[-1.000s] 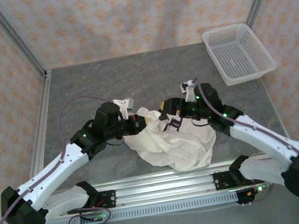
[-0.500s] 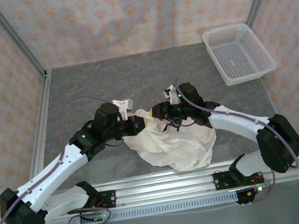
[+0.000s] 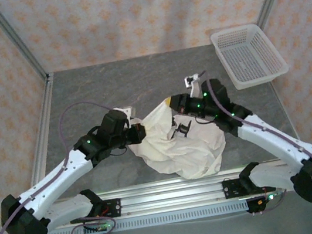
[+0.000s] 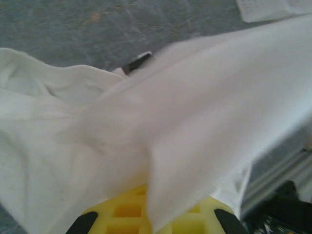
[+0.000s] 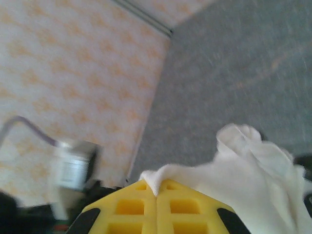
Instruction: Fold the inside-out t-shirt
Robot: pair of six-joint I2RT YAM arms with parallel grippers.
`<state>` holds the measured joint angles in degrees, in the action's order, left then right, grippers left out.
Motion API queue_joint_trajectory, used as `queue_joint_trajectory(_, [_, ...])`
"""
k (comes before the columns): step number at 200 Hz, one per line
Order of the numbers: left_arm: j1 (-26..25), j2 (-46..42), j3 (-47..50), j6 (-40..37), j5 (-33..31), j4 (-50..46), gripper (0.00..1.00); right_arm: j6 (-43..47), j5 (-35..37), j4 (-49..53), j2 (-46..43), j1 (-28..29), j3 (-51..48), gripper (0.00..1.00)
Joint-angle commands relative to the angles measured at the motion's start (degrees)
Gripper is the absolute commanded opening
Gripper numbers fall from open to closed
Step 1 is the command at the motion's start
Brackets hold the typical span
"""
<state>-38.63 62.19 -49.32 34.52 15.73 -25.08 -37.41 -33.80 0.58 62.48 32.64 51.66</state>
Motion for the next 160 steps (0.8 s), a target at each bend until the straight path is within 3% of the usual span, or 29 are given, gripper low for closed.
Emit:
queue_joint_trajectory(1, [-0.16,2.25,2.03,-0.51,-5.39,-4.68,0.00,1.39,4.22,5.04,-2.56,-2.41,8.79,0.00])
queue_joint_trajectory(26, [-0.22,0.49,3.27,0.39,-3.55,-0.59,0.00,-0.90,1.27,5.98,-0.29,-2.61,12.78,0.00])
queue_joint_trajectory(59, [-0.22,-6.44,-0.97,-7.77,-8.86,-4.55,0.48,-1.88,-0.16,6.72,2.70,-2.29,13.51,0.00])
queue_joint_trajectory(84, [-0.40,-8.42,-5.38,-14.48,-9.29,-7.80,0.52,-0.10,1.47,7.64,3.50,-1.15,12.53,0.00])
queue_joint_trajectory(99, [-0.47,-7.04,-7.41,-15.12,-11.02,-10.78,0.54,2.84,6.24,13.15,4.08,-0.35,11.86,0.00])
queue_joint_trajectory(114, [-1.42,-4.11,-9.46,-16.08,-13.48,-13.84,0.57,3.39,11.60,19.95,5.01,-0.05,10.79,0.17])
queue_joint_trajectory(121, [-2.32,-2.20,-10.36,-16.90,-14.23,-14.56,0.59,3.26,12.59,22.80,7.05,0.07,10.00,0.30])
queue_joint_trajectory(127, [-3.18,-0.39,-11.33,-17.56,-14.57,-15.22,0.60,3.01,13.38,24.21,8.46,0.24,9.60,0.35])
queue_joint_trajectory(160, [-8.68,10.82,-16.79,-22.41,-15.36,-16.77,0.64,-0.16,15.30,26.22,14.61,1.87,3.08,0.44])
